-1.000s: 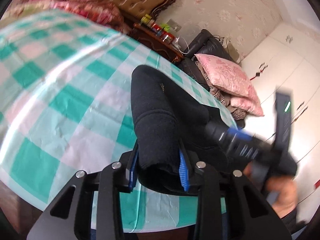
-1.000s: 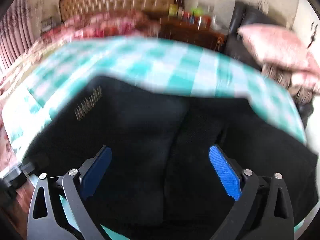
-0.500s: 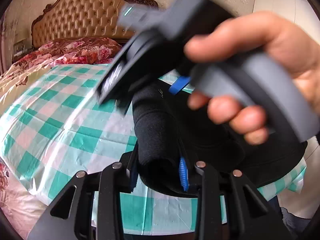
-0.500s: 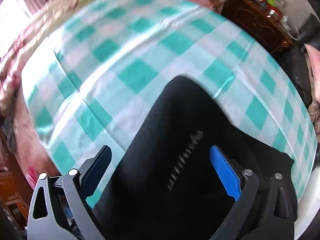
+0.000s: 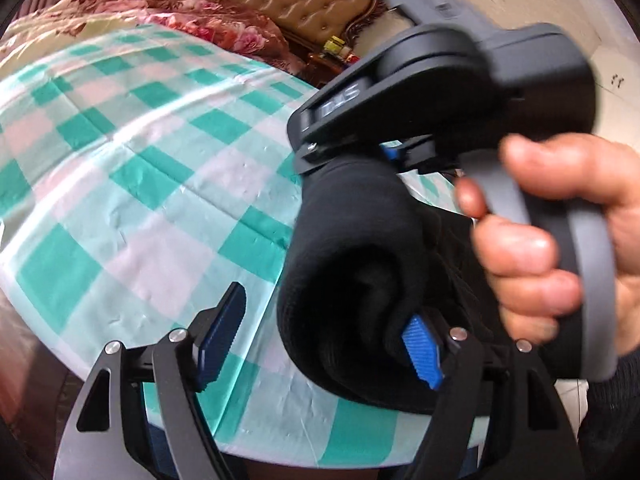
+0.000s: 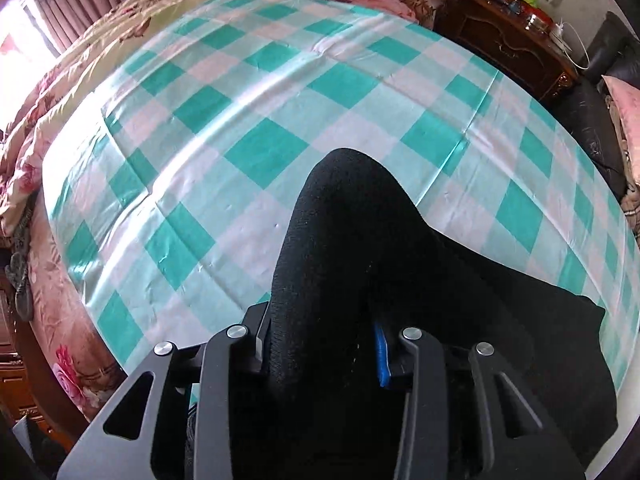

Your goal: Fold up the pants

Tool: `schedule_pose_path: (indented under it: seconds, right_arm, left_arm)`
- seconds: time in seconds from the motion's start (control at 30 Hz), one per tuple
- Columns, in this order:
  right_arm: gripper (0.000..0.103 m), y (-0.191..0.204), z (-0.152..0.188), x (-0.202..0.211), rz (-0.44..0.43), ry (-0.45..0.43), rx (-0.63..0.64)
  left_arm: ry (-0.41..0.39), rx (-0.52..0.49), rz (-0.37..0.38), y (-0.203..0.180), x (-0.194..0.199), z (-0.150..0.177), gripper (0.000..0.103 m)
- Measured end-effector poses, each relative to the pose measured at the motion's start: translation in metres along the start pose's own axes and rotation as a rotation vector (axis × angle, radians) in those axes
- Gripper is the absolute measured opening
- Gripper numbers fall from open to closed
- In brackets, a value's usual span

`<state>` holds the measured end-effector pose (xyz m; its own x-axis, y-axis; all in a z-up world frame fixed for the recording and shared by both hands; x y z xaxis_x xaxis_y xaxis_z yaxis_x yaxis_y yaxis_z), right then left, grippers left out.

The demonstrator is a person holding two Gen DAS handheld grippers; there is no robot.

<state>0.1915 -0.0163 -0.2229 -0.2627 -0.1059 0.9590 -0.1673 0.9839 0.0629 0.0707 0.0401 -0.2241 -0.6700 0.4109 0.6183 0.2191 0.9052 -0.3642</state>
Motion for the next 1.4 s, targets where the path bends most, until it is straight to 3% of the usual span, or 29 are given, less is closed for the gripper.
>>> schedule_pose_path:
  seconds: [0.03, 0.07, 0.17, 0.3, 0.5, 0.7, 0.9, 1.0, 1.17, 1.23, 1.27, 1.3, 1.33, 1.4]
  right_arm:
    - [0.036, -0.001, -0.001, 0.002, -0.005, -0.007, -0.003]
    - [0.036, -0.003, -0.002, 0.005, -0.010, -0.019, -0.008]
    - [0.035, -0.010, -0.004, 0.016, -0.025, -0.066, -0.027]
    - [0.035, -0.023, -0.004, 0.040, -0.089, -0.118, -0.077]
    - [0.035, -0.073, -0.001, 0.104, -0.274, -0.203, -0.197]
    - [0.035, -0.193, 0.024, 0.181, -0.441, -0.296, -0.349]
    - [0.036, -0.324, 0.077, 0.198, -0.472, -0.326, -0.502]
    - [0.036, -0.391, 0.115, 0.169, -0.489, -0.275, -0.593]
    - [0.039, -0.440, 0.157, 0.102, -0.479, -0.167, -0.712]
    - [0.045, -0.448, 0.165, 0.090, -0.502, -0.154, -0.732]
    - [0.056, -0.450, 0.166, 0.089, -0.520, -0.163, -0.735]
    - [0.074, -0.451, 0.166, 0.092, -0.532, -0.180, -0.735]
    - [0.081, -0.453, 0.165, 0.097, -0.532, -0.216, -0.733]
    - [0.085, -0.452, 0.162, 0.108, -0.485, -0.274, -0.704]
  left_arm:
    - [-0.002, 0.007, 0.006, 0.000, -0.001, 0.000, 0.066]
    - [-0.012, 0.001, 0.024, -0.005, -0.001, -0.003, 0.049]
    - [-0.033, -0.084, -0.017, -0.022, 0.005, -0.008, 0.033]
    - [-0.068, -0.194, -0.080, -0.044, 0.018, -0.014, 0.030]
    - [-0.150, -0.468, -0.192, -0.114, 0.047, -0.037, 0.029]
    - [-0.262, -0.807, -0.238, -0.235, 0.048, -0.044, 0.029]
    - [-0.275, -1.124, -0.198, -0.360, 0.003, 0.008, 0.029]
    - [-0.258, -1.262, -0.189, -0.401, -0.032, 0.051, 0.029]
    - [-0.213, -1.436, -0.247, -0.425, -0.087, 0.117, 0.030]
    - [-0.255, -1.507, -0.300, -0.426, -0.094, 0.130, 0.037]
    - [-0.275, -1.542, -0.331, -0.426, -0.097, 0.135, 0.037]
    - [-0.288, -1.558, -0.352, -0.429, -0.100, 0.138, 0.037]
    - [-0.297, -1.567, -0.366, -0.429, -0.101, 0.138, 0.039]
    - [-0.311, -1.580, -0.386, -0.428, -0.103, 0.138, 0.041]
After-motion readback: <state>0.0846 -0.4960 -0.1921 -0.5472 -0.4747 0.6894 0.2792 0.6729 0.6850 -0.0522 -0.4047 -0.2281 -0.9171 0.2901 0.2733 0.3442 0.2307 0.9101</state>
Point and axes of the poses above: each gripper's, at about its wrist camera, not at the fingertips, and x roughly against the way its jaws point, y to its left, z to its underside, the point moved 7 cm from there along -x, roughly the way its jaws point, and after that the axes turned 15 degrees about -x, right-handed, at the moved point
